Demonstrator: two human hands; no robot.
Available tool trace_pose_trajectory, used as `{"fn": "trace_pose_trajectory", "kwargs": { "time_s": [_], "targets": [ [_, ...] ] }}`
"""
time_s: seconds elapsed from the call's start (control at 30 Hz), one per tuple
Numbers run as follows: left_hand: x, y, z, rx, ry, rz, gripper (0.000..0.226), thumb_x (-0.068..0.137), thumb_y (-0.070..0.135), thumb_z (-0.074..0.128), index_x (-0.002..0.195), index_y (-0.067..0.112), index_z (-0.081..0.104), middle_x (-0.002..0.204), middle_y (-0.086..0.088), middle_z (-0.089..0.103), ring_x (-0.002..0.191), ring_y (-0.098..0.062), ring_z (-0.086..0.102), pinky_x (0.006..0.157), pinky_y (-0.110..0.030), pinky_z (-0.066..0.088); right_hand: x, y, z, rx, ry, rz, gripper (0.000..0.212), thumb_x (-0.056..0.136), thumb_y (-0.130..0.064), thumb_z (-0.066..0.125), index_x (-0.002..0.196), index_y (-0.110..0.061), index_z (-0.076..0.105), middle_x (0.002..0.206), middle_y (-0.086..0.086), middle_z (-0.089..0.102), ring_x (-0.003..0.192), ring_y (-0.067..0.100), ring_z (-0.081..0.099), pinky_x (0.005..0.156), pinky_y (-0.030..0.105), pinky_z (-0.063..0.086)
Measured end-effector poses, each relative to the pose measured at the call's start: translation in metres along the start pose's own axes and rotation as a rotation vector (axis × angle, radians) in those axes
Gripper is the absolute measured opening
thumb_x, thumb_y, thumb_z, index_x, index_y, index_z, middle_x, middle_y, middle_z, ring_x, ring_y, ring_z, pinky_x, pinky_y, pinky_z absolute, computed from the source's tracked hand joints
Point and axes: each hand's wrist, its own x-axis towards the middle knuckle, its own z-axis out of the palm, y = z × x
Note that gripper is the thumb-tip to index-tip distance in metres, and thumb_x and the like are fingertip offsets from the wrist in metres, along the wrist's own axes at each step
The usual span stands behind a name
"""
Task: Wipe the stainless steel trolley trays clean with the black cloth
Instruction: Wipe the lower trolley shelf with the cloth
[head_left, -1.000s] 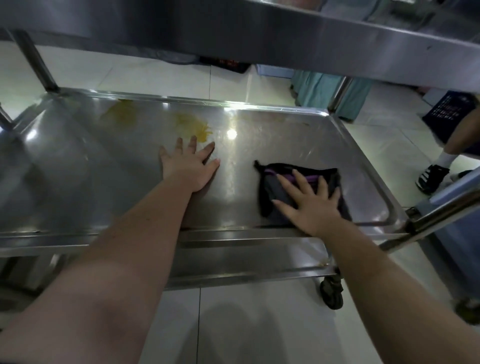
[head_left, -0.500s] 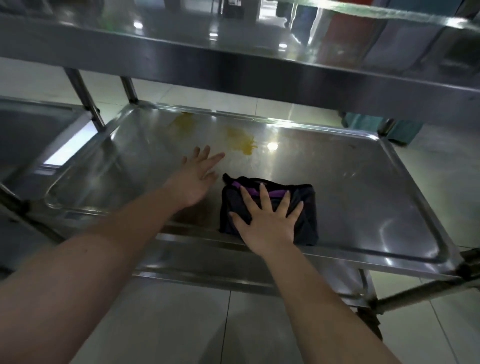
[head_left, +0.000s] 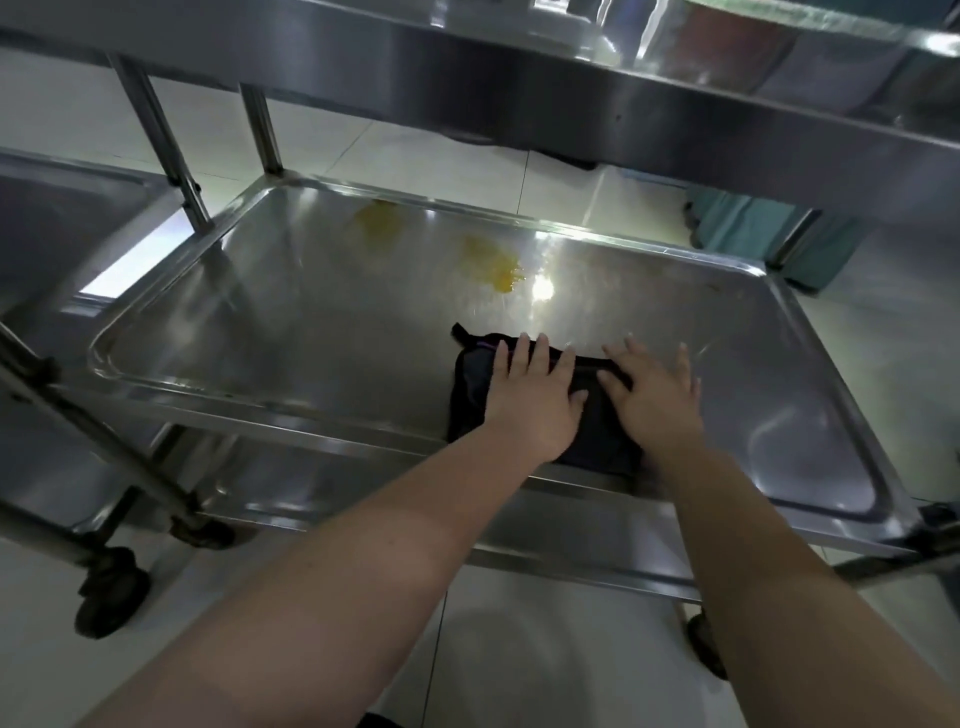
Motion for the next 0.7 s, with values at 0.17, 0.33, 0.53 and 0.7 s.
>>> {"fn": "trace_pose_trajectory", "kwargs": {
  "time_s": [0.17,0.33,0.53,0.7],
  "targets": [
    [0.012,0.006,0.006,0.093,-0.056,-0.076,0.089,0.075,0.092,0.011,0.151,0.050,-0.003,0.164,-0.009,-0.009,0.146,-0.038,-0.020,0.100,-0.072,-0.022,0.006,0.012,0.010,0.305,-0.017,-0.007,0.044,0.106,-0.041,0.028,0.149,-0.035,0.037,0.158,-0.004,0.032,0.150,0.019,0.010,0.121,0.039,-0.003],
    [0.008,-0.051,-0.006,0.108,-0.015,-0.091,0.088,0.069,0.096,0.007,0.148,0.056,0.001,0.165,-0.001,-0.003,0.150,-0.032,-0.008,0.103,-0.074,-0.015,0.005,0.013,0.015,0.035,-0.075,-0.074,0.052,0.102,-0.056,0.016,0.152,-0.044,0.020,0.162,-0.011,0.020,0.151,0.023,0.006,0.121,0.047,-0.002],
    [-0.009,-0.105,-0.013,0.138,0.015,-0.160,0.090,0.065,0.096,-0.005,0.146,0.057,-0.010,0.165,-0.001,-0.006,0.149,-0.033,-0.010,0.105,-0.075,-0.013,0.026,-0.009,0.022,-0.282,-0.228,0.032,0.062,0.090,-0.074,0.006,0.148,-0.055,-0.006,0.163,-0.015,-0.008,0.149,0.038,-0.009,0.111,0.067,-0.005],
    [-0.016,-0.106,-0.006,0.095,0.117,-0.082,0.086,0.062,0.099,-0.004,0.138,0.064,-0.022,0.165,-0.003,-0.005,0.148,-0.039,-0.011,0.102,-0.076,-0.013,0.087,-0.053,0.025,-0.240,-0.231,-0.036,0.055,0.099,-0.061,0.016,0.151,-0.050,0.000,0.164,-0.013,-0.007,0.148,0.037,-0.013,0.114,0.066,-0.004]
  ]
}}
